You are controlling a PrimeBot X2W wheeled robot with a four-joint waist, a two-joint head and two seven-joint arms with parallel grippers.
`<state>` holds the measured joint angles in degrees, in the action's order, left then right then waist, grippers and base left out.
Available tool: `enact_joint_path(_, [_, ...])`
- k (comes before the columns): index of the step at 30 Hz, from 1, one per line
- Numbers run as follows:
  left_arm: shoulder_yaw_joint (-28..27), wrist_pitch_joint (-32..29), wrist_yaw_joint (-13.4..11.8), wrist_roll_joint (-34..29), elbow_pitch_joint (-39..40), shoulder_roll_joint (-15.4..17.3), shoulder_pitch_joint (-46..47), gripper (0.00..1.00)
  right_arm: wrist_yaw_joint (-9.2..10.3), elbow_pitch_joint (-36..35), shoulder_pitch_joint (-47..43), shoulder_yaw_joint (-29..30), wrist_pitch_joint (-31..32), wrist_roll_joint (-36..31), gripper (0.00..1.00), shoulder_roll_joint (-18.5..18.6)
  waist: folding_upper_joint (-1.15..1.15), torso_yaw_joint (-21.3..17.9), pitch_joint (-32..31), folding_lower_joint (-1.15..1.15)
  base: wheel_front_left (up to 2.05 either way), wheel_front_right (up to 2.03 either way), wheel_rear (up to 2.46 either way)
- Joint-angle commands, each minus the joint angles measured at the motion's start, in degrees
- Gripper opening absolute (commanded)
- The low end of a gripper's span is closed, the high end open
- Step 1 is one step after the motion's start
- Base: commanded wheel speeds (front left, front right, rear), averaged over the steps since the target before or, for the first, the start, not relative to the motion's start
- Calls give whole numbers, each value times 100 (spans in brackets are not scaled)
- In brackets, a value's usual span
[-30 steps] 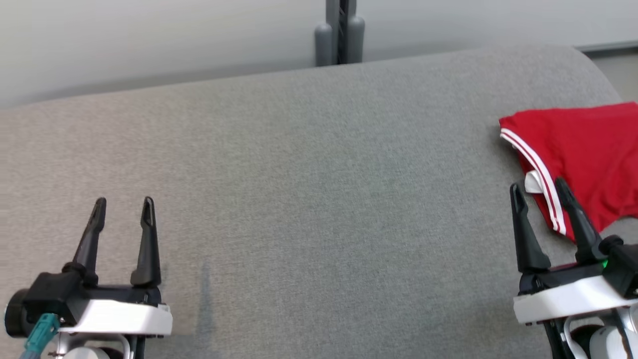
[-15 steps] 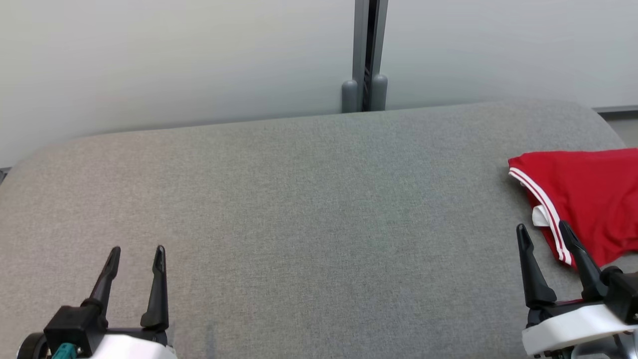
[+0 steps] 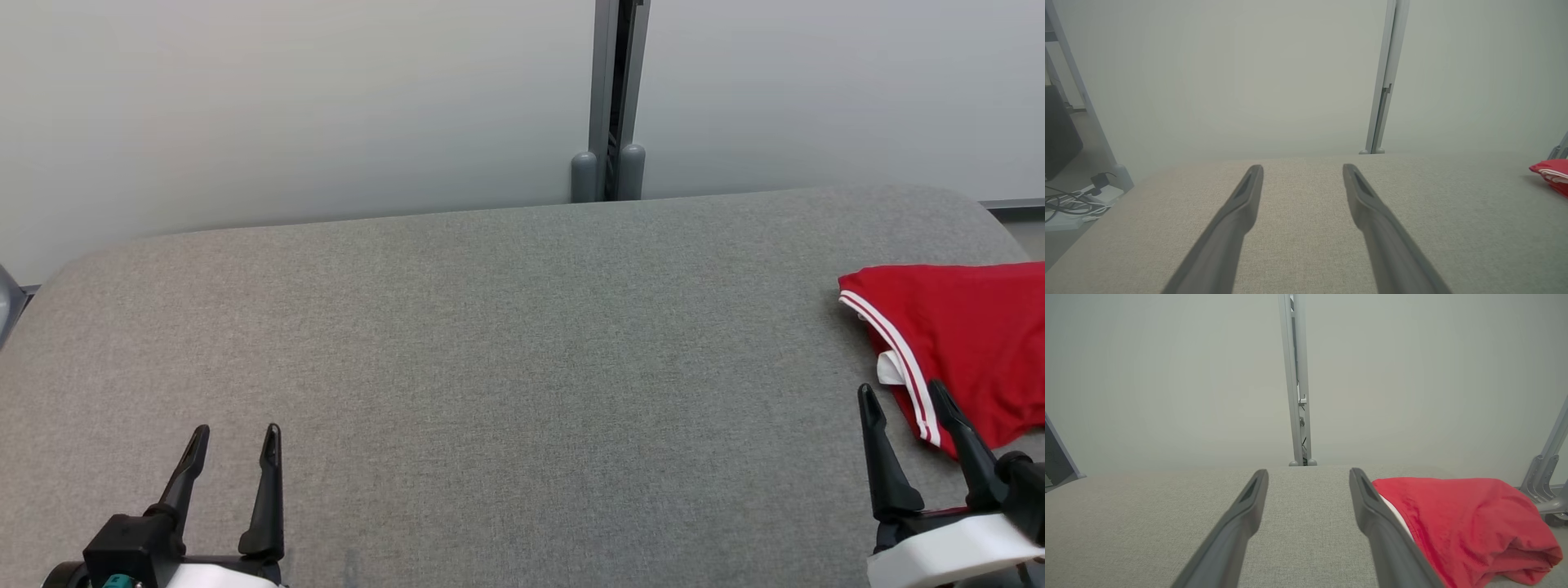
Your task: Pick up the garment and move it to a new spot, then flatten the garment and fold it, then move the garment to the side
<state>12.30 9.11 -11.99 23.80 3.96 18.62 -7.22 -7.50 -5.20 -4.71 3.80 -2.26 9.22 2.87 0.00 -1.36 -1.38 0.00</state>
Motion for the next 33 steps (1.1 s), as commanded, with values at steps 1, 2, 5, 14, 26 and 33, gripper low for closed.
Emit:
enact_joint_path(1, [2,19,5,26,-12,30,-26,100,2,-37,-52,25,30,22,100,14,0,0,1,0,0,0,0])
enact_joint_path(2, [4,19,9,28,-22,35,-25,100,2,-43,-61,30,36,18,100,13,0,1,2,0,0,0,0])
enact_joint_path(5, [17,13,-8,14,-48,44,-5,100,2,-63,-75,46,49,43,100,13,0,5,6,0,0,0,0])
enact_joint_path(14, [36,35,16,43,-118,70,91,100,2,-49,-72,28,53,86,100,13,0,10,37,0,0,0,0])
enact_joint_path(26, [37,68,12,85,-159,102,132,100,2,21,-79,9,1,152,100,13,0,16,59,0,0,0,0])
enact_joint_path(33, [32,72,-23,92,-152,130,148,100,2,9,-54,-46,-23,203,100,13,0,35,83,0,0,0,0])
